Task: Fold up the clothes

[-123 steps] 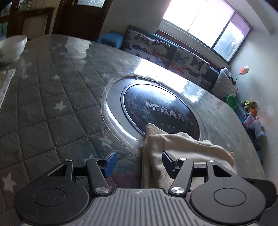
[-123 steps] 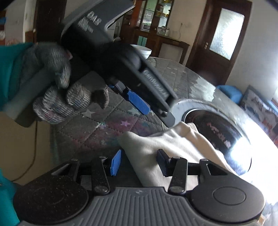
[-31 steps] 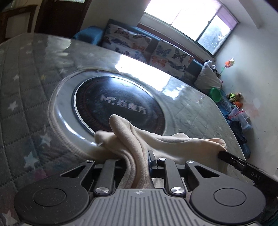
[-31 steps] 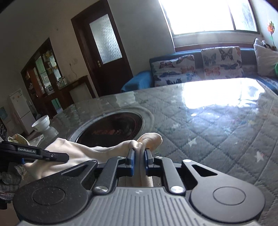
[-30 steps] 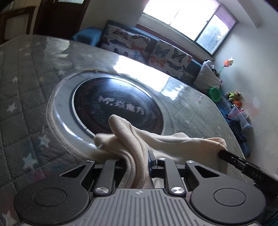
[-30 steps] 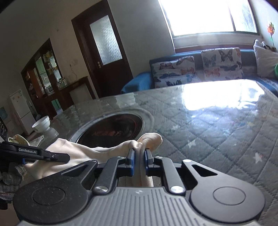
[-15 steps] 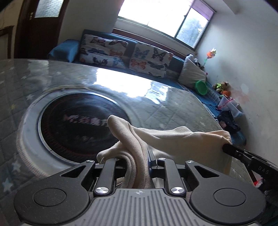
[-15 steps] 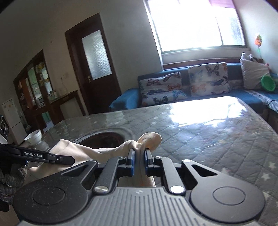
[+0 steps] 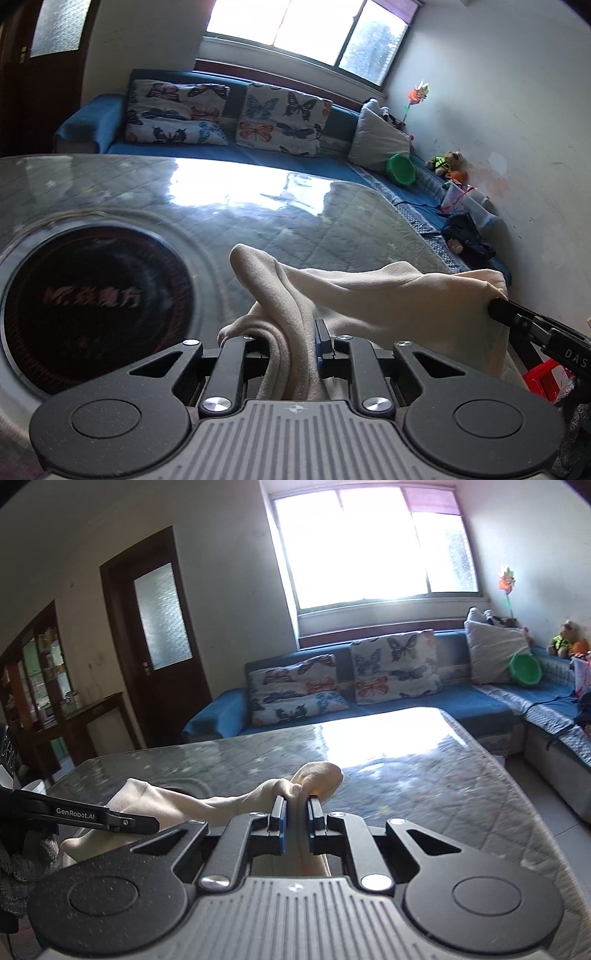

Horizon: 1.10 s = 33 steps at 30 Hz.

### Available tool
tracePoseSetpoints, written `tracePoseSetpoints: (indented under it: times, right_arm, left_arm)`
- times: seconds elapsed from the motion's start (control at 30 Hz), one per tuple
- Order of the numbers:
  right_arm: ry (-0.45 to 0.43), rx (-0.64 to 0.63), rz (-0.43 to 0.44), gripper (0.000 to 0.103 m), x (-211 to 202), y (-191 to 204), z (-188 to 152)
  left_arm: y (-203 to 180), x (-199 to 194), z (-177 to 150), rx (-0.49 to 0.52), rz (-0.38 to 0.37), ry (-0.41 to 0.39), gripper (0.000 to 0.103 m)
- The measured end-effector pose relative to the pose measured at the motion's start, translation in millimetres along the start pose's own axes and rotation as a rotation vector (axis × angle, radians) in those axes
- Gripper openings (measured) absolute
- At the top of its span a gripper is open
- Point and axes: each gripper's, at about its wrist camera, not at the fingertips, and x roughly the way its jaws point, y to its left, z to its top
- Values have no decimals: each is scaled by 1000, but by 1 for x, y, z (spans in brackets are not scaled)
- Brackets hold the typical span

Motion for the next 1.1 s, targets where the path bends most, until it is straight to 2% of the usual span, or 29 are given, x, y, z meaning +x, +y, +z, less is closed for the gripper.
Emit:
tracePoseSetpoints:
  times: [0.27, 0.4, 0.6, 0.7, 0.87, 1.1]
  right_arm:
    - [-22, -6, -63, 10, 4, -31, 18]
    - [-42, 2, -86, 3, 4, -45, 24]
    - [-17, 22, -111, 3, 10, -63, 21]
    - [9, 29, -121, 7, 17, -69, 14]
    - [95, 49, -121, 28, 44, -75, -8]
    - [177, 81, -132, 41, 75, -83, -32]
  left_arm:
    - [-26, 30, 15, 35, -9, 13, 19]
    - [-36, 43, 22, 48, -7, 22, 19]
    - [-36, 62, 22, 52, 17, 54, 19]
    - [-30, 64, 20, 47, 28, 65, 19]
    - [-24, 67, 17, 39, 45, 81, 19]
    - [-19, 74, 15, 36, 58, 100, 19]
